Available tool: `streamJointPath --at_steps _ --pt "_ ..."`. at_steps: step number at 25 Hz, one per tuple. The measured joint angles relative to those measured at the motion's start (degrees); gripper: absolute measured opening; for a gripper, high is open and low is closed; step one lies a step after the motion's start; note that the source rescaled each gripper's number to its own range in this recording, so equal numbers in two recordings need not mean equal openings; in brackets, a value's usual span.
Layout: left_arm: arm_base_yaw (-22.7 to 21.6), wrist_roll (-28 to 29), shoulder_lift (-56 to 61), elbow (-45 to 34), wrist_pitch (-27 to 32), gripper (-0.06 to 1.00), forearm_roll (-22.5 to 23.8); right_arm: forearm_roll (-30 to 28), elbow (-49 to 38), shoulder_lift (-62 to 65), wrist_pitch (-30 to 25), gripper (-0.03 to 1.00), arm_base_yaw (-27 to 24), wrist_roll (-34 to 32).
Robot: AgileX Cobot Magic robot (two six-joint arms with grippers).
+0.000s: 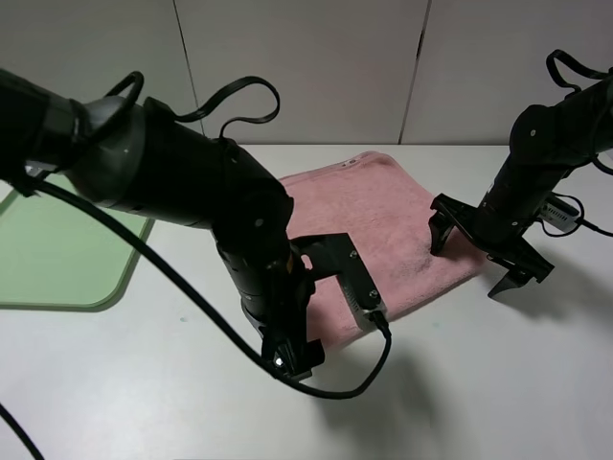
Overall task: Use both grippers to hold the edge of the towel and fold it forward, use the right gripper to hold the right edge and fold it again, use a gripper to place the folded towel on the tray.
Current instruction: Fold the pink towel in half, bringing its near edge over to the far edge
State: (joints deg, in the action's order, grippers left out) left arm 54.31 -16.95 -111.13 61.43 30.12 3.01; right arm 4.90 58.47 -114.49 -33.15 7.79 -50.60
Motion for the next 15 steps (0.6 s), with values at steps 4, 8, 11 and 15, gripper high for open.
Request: streamJointPath --at_steps 4,8,11,15 --pt "0.0 1.2 -1.5 2.8 1.7 0.90 -0.6 -0.2 0.0 0.0 0.2 1.00 0.0 0.0" --pt "0.0 1.6 -1.6 3.2 -0.3 0.89 -2.1 -0.5 0.0 0.0 0.4 1.00 0.0 0.0" --pt "0.0 1.6 -3.1 3.3 -0.9 0.89 -3.0 -0.7 0.0 0.0 0.5 1.00 0.0 0.1" --pt "0.0 2.5 -6.6 3.3 -0.9 0.87 -3.0 -0.8 0.0 0.0 0.6 1.00 0.0 0.2"
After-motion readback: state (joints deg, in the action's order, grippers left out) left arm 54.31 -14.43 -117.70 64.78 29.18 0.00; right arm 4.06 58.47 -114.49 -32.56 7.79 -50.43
